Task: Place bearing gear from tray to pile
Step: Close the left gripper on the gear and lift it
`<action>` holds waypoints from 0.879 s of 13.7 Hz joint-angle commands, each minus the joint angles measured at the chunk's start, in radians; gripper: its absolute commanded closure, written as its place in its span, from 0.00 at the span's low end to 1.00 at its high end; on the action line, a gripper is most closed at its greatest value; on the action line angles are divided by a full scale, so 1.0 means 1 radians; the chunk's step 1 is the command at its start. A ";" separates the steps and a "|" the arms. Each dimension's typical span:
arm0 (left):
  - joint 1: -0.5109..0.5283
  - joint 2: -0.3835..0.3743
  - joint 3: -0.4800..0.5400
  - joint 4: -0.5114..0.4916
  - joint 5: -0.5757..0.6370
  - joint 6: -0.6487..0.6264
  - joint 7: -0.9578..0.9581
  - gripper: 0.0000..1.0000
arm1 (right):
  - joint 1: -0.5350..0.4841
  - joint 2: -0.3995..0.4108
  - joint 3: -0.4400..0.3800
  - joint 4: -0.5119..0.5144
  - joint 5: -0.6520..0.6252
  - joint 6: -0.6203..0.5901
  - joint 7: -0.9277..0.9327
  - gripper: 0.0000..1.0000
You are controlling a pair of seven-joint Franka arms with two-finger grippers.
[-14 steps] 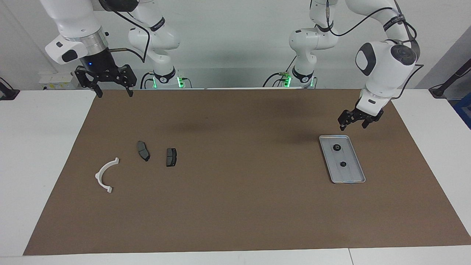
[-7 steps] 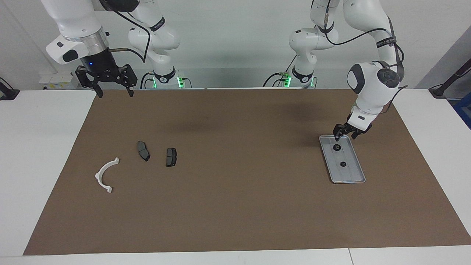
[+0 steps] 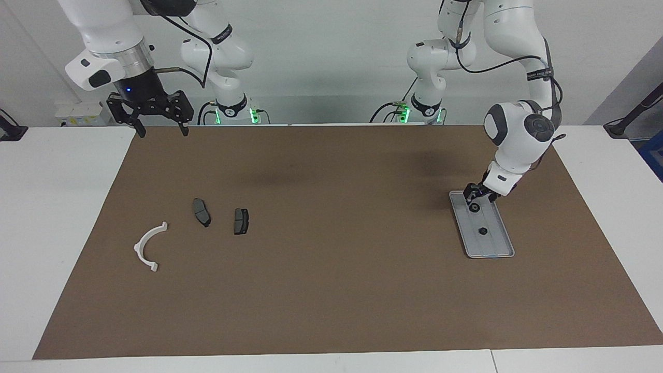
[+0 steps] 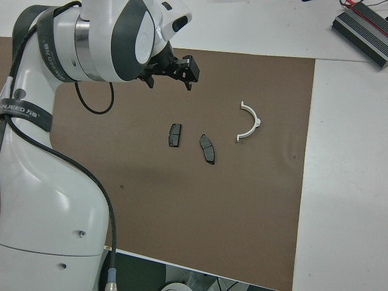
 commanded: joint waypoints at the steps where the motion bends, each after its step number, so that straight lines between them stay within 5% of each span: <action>1: 0.003 0.011 -0.007 -0.012 0.007 0.049 -0.034 0.25 | -0.004 -0.008 0.000 -0.004 0.019 0.014 -0.030 0.00; 12: 0.009 0.021 -0.007 -0.024 0.007 0.054 -0.034 0.34 | -0.003 -0.012 0.006 -0.019 0.019 0.054 -0.017 0.00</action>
